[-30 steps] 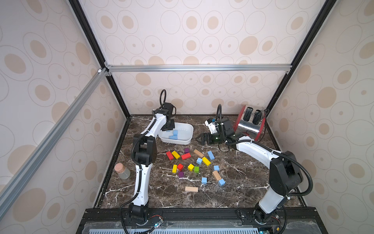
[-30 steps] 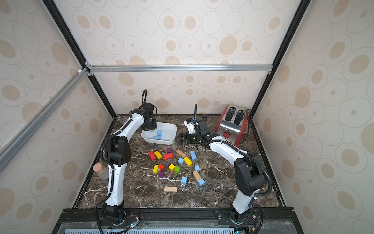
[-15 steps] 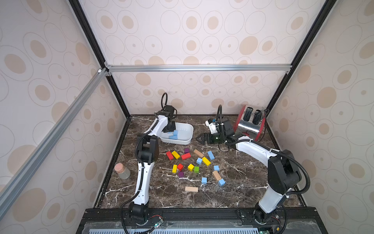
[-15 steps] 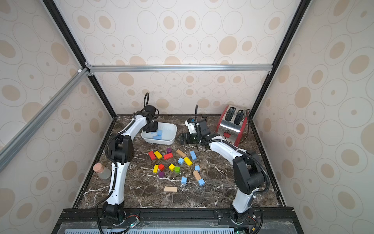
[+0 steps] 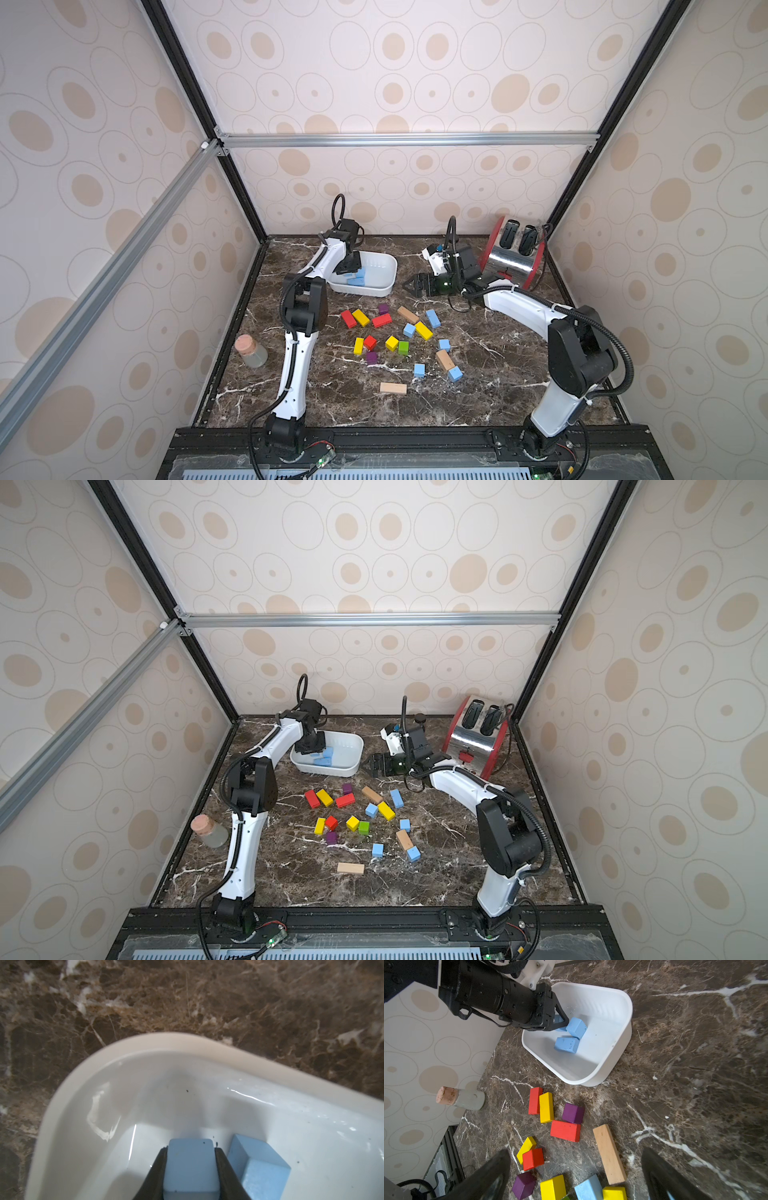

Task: Pick out the blue building blocks
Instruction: Place the building block in the storage box.

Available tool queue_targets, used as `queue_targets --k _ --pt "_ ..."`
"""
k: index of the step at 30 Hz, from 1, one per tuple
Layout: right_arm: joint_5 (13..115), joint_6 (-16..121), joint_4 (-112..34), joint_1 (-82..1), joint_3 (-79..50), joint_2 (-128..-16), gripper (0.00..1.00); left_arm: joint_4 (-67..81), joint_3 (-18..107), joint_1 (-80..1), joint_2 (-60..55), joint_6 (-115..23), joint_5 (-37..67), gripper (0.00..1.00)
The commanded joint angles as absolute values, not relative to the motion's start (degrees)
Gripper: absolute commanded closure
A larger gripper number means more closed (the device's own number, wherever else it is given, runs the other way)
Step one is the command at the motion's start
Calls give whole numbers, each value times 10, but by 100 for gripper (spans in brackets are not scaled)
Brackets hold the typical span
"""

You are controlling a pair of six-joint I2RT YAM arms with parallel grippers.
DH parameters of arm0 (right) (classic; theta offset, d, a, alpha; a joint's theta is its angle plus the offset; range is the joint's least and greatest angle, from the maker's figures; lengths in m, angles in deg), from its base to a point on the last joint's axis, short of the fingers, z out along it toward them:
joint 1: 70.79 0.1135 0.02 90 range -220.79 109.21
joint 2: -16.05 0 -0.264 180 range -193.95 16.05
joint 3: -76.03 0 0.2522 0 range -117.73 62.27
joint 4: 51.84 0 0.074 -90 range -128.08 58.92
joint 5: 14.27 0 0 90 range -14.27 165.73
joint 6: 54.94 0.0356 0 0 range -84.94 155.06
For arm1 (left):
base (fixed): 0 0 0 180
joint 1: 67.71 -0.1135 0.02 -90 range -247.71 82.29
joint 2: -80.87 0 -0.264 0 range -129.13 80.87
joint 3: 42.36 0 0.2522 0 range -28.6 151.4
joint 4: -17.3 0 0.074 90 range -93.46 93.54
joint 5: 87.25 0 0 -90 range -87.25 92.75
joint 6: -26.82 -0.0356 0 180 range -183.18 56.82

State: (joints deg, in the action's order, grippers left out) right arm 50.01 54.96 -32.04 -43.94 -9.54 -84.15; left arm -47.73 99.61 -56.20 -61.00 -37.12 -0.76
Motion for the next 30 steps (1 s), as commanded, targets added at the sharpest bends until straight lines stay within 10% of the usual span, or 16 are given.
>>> queue_targets --k 1,30 --pt "493 551 -331 -444 -92 -851 0 -480 1022 -567 -619 -366 -9 92" --pt "491 543 -330 -446 -66 -820 0 -500 1019 -567 -612 -358 0 48"
